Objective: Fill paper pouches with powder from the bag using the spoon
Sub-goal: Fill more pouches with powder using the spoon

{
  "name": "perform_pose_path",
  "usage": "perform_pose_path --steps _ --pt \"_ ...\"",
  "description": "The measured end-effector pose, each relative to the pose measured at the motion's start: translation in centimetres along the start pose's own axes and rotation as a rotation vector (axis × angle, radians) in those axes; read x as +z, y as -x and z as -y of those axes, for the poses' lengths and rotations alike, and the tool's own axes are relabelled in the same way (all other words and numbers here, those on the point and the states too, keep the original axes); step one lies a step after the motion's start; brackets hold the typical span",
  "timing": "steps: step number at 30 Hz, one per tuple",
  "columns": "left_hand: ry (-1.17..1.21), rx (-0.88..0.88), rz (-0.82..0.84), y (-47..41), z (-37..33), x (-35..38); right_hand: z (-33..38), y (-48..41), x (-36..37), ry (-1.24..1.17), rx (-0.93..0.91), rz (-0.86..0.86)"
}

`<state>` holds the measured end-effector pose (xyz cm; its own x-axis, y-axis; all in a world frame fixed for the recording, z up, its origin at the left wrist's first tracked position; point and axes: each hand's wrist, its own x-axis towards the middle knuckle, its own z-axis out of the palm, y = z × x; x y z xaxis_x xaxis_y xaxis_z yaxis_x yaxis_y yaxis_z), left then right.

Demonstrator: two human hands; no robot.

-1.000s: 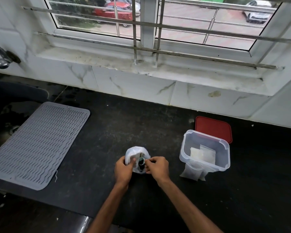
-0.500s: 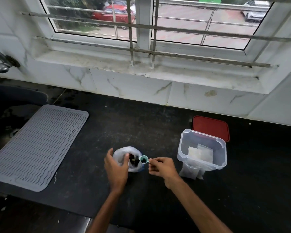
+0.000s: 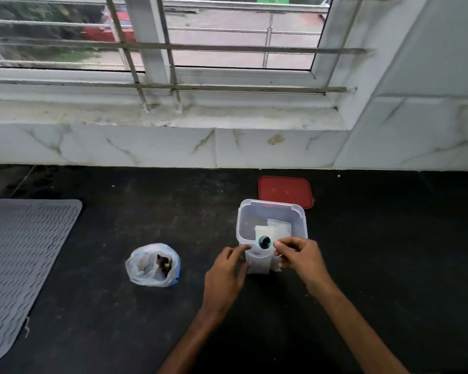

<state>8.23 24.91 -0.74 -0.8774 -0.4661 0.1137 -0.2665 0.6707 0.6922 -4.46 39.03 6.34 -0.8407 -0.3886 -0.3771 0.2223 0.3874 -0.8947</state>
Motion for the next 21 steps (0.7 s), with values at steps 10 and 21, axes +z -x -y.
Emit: perform_pose_path --steps 10,21 --pt "-0.017 -0.052 0.008 -0.2 -0.5 1.2 -3.1 -1.1 1.8 0.389 -0.266 -0.052" --pt "0.032 -0.080 -0.052 0.0 -0.4 1.2 -4.5 -1.8 2.3 0.527 -0.300 -0.118"
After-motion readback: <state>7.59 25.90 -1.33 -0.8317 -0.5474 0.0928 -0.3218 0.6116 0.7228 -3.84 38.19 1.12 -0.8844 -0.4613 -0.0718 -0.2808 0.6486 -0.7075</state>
